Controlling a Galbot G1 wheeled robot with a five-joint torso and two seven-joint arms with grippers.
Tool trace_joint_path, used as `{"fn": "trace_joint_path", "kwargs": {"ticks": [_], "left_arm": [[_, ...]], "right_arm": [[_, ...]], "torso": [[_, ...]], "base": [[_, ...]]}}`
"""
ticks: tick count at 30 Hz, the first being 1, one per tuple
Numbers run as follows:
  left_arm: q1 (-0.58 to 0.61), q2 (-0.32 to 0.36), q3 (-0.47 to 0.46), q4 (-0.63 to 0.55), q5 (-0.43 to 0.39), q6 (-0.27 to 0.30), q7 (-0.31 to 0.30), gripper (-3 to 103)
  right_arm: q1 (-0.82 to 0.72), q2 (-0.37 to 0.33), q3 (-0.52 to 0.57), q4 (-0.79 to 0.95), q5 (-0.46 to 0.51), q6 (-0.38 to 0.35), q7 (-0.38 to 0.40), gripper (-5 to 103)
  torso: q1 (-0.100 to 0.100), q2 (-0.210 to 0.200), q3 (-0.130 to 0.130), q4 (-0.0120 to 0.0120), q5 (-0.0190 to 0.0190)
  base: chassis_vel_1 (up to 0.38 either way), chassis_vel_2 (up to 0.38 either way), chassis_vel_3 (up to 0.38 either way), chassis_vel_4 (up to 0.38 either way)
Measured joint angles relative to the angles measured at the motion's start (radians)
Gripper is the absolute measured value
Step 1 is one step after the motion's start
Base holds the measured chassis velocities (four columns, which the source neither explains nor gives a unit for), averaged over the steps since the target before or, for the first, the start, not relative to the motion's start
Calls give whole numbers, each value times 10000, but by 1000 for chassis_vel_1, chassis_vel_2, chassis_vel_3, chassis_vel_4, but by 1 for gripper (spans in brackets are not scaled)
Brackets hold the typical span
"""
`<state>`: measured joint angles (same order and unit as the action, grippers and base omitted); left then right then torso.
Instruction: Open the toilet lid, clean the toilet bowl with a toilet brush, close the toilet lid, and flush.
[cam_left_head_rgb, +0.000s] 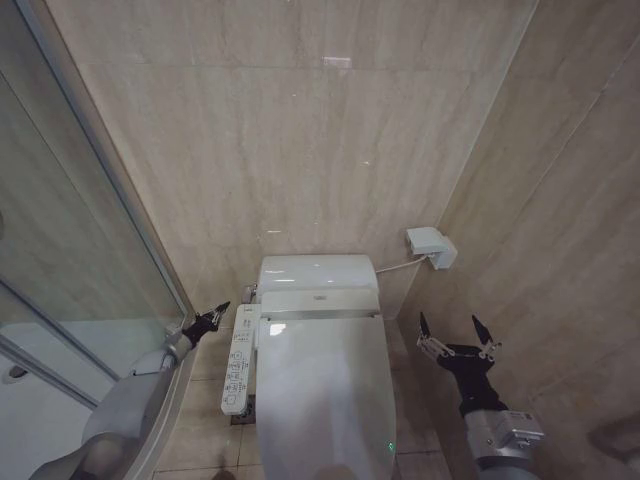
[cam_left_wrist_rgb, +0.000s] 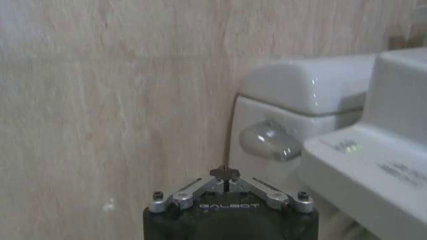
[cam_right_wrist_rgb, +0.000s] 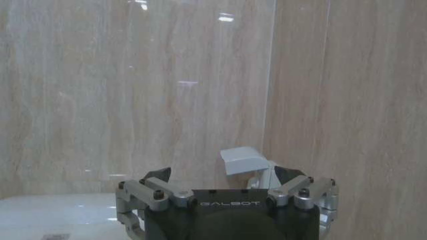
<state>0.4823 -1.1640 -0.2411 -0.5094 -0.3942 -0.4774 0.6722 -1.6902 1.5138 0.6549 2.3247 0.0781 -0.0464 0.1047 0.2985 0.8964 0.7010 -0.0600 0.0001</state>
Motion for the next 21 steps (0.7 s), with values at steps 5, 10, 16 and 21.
{"fn": "trace_joint_path", "kwargs": {"ticks": [5,10,16,21], "left_arm": [[-113,-21,-35,-21,19,-42,12,0],[-104,8,-43,-60,61,-118,308,0],[-33,22,-97,-148,106,-272,680,0],[-16,58,-108,-154,100,-324,836,0]], "right_arm": [[0,0,0,0,0,0,0,100],[0,0,0,0,0,0,0,100],[0,0,0,0,0,0,0,100],[0,0,0,0,0,0,0,100]], "torso": [[0,0,0,0,0],[-2,0,0,2,-2],[4,-1,2,2,-1],[1,0,1,0,-1]], "base": [[0,0,0,0],[-11,7,11,-8],[-52,55,62,-44],[0,0,0,0]]}}
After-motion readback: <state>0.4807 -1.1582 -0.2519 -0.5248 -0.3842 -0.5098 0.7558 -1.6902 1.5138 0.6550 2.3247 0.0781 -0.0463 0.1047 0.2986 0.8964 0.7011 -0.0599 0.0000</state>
